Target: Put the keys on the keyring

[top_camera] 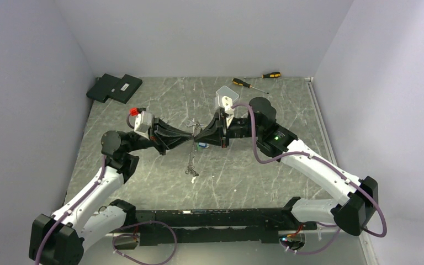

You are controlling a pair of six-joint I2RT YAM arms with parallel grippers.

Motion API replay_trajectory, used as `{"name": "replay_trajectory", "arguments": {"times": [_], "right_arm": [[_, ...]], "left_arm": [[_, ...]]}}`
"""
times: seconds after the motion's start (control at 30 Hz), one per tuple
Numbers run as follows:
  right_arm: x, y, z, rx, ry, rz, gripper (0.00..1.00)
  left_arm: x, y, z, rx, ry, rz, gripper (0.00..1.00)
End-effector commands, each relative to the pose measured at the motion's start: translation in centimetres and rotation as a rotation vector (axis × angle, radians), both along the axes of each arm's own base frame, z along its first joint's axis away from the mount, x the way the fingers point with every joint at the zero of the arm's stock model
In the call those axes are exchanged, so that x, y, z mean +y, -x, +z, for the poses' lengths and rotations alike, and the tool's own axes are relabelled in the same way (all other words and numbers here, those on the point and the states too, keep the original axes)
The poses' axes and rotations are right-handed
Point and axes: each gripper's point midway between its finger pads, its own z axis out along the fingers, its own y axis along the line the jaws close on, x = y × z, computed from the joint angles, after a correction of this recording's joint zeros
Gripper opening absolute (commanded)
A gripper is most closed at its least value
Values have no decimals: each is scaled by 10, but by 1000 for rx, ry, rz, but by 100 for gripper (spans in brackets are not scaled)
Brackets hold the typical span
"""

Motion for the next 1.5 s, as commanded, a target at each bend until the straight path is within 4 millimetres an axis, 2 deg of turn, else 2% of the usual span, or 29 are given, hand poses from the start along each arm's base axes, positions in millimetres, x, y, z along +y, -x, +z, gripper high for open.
{"name": "replay_trajectory", "arguments": {"times": [0.0,0.1,0.17,0.23,0.33,0.43,0.5,0.57,0.73,0.97,1.47], "right_arm": [[1,3,23,-59,-54,10,0],[-1,3,24,-62,-48,6,0],[-2,3,22,-62,-40,3,0],[-3,3,20,-63,-30,-2,0],[-4,1,17,-66,-13,-13,0],[-7,2,11,-59,19,-19,0],[-8,2,8,-62,43,-20,0],[-11,1,0,-52,93,-23,0],[-12,-3,-7,-89,177,-69,0],[-9,-2,-24,-115,306,-93,0],[-4,0,-28,-119,329,-79,0]], "left_arm": [[3,2,15,-53,39,20,0],[2,5,13,-56,12,16,5],[3,5,10,-53,-11,17,14],[3,7,7,-53,-39,19,29],[4,10,5,-67,-90,21,41],[6,13,-2,-68,-157,21,49],[9,13,-7,-74,-208,29,50],[11,11,-9,-120,-262,45,49],[13,8,-22,-109,-375,34,39],[4,10,-29,-87,-399,-27,34],[-4,13,-41,-81,-452,-53,19]]}}
